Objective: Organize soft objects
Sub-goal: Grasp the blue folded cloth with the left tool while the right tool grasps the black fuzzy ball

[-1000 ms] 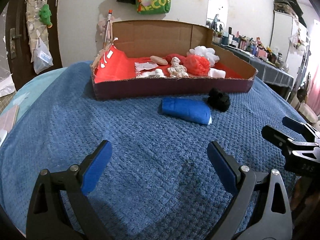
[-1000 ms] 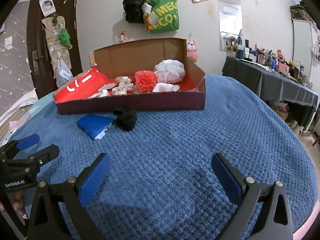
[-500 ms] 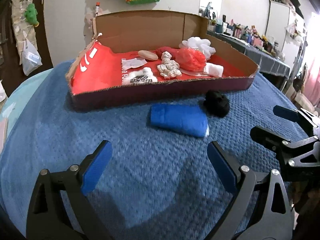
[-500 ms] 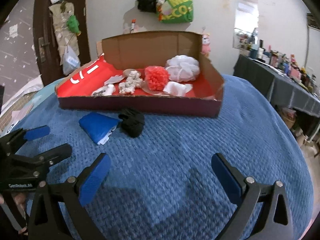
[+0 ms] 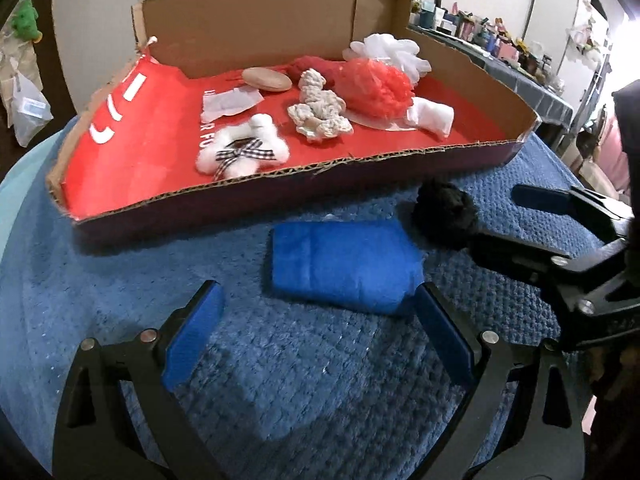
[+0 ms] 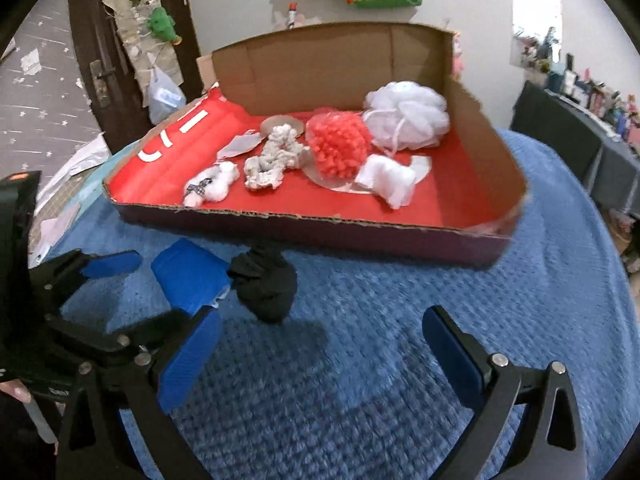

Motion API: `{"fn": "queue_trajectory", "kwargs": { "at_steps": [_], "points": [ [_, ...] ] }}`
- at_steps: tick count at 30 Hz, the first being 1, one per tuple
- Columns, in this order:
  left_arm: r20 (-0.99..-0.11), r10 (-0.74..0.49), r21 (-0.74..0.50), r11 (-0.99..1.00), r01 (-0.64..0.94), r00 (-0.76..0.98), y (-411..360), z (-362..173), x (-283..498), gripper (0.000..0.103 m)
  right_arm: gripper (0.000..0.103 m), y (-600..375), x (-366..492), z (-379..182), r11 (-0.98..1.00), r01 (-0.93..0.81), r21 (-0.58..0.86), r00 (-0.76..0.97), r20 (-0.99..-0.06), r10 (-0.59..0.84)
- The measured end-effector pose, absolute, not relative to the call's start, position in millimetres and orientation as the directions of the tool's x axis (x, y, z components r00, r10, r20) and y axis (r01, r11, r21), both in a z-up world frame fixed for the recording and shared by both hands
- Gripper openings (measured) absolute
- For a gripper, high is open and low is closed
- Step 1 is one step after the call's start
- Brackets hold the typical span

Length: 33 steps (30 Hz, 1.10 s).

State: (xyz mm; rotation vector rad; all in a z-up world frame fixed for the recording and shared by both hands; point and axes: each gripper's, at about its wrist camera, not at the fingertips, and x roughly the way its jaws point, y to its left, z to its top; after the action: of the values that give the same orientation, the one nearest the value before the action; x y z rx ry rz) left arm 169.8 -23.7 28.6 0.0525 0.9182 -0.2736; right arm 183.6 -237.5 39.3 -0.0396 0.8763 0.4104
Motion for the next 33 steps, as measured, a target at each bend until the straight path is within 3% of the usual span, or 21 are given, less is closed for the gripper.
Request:
{"fn": "queue_trajectory", "kwargs": {
  "at_steps": [7, 12, 15, 16, 17, 18, 22, 33],
  "points": [
    [-0.798, -0.234, -0.081, 0.955, 0.286, 0.555, -29.6, 28.4, 179.9, 0.097, 0.089, -234.9, 204.1, 31.9, 0.882, -0.413, 0.227, 0.495, -0.757, 0.427],
    [-0.802, -0.244, -0.071, 0.945, 0.319, 0.545, -37.3, 27.0, 182.4, 0.097, 0.072, -228.9, 211.4, 29.2, 0.860, -0.447, 0.247, 0.467, -0.756, 0.459],
    [-0.811, -0.229, -0.042, 0.941, 0.337, 0.539, -43.2, 23.6, 185.1, 0.095, 0.052, -225.8, 212.2, 28.7, 0.840, -0.471, 0.269, 0.451, -0.746, 0.491],
    [-0.809, -0.227, -0.039, 0.941, 0.336, 0.542, -43.1, 23.5, 185.1, 0.092, 0.038, -225.0, 212.3, 28.6, 0.833, -0.477, 0.279, 0.443, -0.742, 0.503],
    [-0.806, -0.224, -0.036, 0.942, 0.333, 0.548, -42.4, 24.3, 184.9, 0.084, 0.035, -224.5, 211.7, 29.0, 0.825, -0.484, 0.290, 0.437, -0.737, 0.516],
    [-0.802, -0.228, -0.039, 0.942, 0.332, 0.553, -41.0, 25.7, 184.5, 0.075, 0.035, -224.8, 210.9, 30.4, 0.822, -0.485, 0.297, 0.441, -0.729, 0.524],
    [-0.784, -0.252, -0.072, 0.945, 0.320, 0.567, -31.7, 30.8, 183.9, 0.056, 0.035, -228.4, 206.0, 36.9, 0.824, -0.479, 0.304, 0.457, -0.715, 0.529],
    [-0.725, -0.310, -0.080, 0.925, 0.372, 0.615, -28.0, 55.9, 157.3, 0.053, 0.035, -238.6, 176.5, 61.4, 0.831, -0.469, 0.300, 0.507, -0.679, 0.531]
  ]
}}
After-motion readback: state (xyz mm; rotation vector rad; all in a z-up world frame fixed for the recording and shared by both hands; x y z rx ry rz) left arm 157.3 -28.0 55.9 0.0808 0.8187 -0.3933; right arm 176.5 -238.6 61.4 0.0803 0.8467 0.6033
